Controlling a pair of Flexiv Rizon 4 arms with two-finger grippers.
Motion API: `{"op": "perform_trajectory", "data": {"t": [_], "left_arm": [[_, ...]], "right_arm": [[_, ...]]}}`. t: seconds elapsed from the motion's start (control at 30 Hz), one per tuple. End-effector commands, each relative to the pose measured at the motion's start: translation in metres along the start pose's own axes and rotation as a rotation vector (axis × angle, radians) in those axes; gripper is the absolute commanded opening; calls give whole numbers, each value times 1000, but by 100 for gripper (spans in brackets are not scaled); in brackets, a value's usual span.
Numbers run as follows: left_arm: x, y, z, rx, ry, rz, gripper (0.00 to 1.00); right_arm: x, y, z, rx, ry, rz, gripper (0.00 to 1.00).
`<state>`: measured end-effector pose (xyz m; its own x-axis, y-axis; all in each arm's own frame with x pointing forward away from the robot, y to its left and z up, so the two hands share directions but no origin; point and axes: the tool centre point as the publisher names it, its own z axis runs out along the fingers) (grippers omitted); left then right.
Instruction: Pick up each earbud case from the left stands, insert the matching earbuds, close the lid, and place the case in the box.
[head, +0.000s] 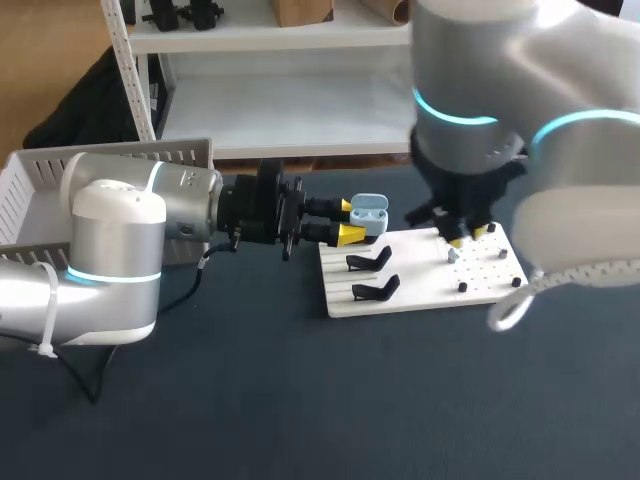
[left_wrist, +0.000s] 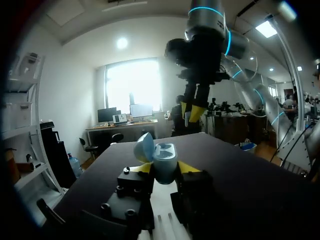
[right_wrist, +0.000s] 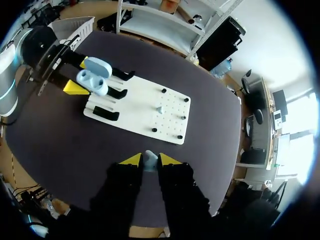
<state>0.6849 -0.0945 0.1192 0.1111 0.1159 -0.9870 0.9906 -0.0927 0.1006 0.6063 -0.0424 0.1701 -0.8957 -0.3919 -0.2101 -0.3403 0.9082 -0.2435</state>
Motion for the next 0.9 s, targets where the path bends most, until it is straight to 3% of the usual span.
{"op": "perform_trajectory", "data": {"t": [0.03, 0.57, 0.77, 0.9], "left_arm": [[1, -1, 0, -5, -1, 2, 0], [1, -1, 0, -5, -1, 2, 0], [1, -1, 0, -5, -1, 2, 0], [1, -1, 0, -5, -1, 2, 0]], "right_arm": [[-10, 24, -14, 22, 25, -1, 0], [-14, 35, -20, 39, 7, 17, 0], [-41, 47, -34, -20, 75, 356, 0], [-53, 50, -32, 35, 75, 497, 0]]}}
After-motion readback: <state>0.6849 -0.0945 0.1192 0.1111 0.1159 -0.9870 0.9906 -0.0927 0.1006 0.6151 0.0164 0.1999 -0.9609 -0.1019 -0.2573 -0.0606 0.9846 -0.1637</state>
